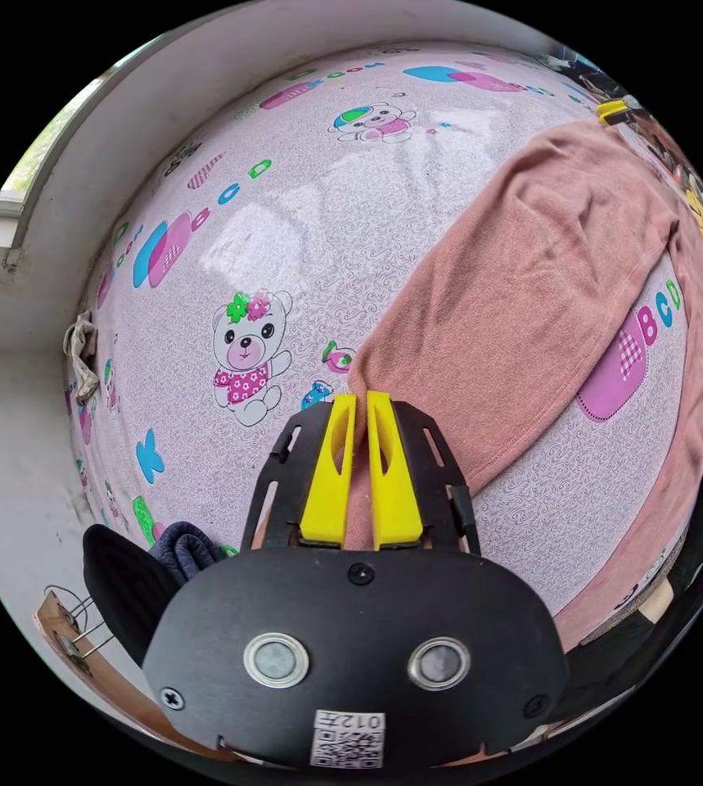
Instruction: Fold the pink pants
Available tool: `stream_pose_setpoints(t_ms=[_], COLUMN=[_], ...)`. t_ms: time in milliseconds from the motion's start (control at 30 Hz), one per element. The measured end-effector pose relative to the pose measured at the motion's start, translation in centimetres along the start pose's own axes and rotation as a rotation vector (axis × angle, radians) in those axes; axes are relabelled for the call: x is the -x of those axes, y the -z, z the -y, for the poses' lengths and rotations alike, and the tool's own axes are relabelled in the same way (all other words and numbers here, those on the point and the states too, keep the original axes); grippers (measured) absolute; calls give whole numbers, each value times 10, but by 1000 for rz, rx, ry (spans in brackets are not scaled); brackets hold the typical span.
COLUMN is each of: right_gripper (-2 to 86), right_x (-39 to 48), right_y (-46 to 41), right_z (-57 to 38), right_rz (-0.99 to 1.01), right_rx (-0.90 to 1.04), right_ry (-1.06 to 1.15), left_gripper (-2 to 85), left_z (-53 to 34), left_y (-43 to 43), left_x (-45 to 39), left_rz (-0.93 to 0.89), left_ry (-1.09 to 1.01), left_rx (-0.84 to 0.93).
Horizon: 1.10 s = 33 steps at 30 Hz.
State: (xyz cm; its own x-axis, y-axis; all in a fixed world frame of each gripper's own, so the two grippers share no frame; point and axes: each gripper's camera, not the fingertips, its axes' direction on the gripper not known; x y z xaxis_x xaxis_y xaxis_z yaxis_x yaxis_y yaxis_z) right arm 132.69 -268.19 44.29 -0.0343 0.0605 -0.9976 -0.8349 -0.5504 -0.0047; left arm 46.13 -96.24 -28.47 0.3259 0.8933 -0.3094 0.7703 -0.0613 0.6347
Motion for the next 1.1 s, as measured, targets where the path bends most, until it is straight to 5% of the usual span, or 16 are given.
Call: stream_pose_setpoints(t_ms=[33, 233, 433, 633, 867, 1100], right_gripper=[124, 5, -6, -3, 0, 2], right_x=[12, 57, 126, 142, 165, 190], right_y=[-6, 36, 96, 193, 287, 330], right_z=[3, -9, -50, -122, -232, -323], right_rz=[-19, 50, -142, -62, -51, -39], right_rx=[106, 57, -37, -180, -259, -204], right_ry=[24, -69, -119, -174, -265, -357], left_gripper=[17, 14, 4, 2, 1, 1], left_z=[-2, -24, -34, -96, -215, -327], left_y=[-1, -11, -21, 12, 94, 92], left_x=[-2, -19, -70, -83, -155, -298], left_rz=[-1, -8, 215, 225, 276, 252], left_ry=[6, 92, 63, 85, -156, -502], left_rx=[-1, -33, 24, -87, -314, -275])
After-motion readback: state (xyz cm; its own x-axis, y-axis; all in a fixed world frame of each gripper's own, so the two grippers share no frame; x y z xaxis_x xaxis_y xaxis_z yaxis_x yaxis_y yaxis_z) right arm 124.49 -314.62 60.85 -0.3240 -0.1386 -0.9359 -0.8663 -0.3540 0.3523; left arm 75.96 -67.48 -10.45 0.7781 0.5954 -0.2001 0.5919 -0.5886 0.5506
